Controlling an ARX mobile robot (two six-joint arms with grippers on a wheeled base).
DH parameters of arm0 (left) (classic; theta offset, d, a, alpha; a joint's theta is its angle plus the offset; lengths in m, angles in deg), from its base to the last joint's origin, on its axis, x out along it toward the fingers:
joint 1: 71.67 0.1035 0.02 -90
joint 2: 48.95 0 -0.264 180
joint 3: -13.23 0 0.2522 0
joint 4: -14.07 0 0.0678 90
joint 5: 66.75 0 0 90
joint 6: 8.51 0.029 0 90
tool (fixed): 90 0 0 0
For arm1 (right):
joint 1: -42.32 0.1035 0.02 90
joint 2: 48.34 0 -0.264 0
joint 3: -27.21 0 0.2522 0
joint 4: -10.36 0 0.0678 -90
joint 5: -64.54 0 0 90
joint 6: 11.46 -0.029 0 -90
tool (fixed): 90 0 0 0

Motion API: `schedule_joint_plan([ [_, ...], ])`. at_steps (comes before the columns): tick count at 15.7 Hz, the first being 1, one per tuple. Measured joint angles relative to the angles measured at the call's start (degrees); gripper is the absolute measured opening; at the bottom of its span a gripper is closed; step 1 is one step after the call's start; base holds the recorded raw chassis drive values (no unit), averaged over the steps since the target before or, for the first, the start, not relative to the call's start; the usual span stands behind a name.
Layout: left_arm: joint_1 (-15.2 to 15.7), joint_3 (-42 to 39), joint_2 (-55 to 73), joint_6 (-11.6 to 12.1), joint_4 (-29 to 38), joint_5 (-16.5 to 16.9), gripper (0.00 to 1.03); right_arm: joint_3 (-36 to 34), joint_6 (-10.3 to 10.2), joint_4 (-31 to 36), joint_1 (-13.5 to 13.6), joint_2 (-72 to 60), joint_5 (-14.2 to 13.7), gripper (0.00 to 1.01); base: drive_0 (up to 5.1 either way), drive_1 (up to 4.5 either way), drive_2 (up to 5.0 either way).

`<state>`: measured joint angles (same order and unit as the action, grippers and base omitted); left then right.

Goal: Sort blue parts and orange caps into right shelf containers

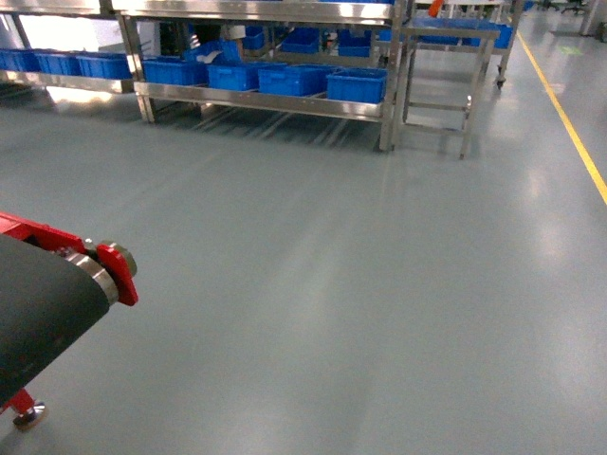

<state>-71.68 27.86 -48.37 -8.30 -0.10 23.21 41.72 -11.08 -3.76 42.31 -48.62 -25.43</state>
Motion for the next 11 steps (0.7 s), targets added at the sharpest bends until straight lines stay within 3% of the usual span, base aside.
schedule_joint_plan([
  [11,0.0,0.0,0.0,0.0,0.0,0.0,0.44,0.0,0.0,0.0,0.0,0.0,0.0,0.45,-1.5,-1.5,-1.5],
])
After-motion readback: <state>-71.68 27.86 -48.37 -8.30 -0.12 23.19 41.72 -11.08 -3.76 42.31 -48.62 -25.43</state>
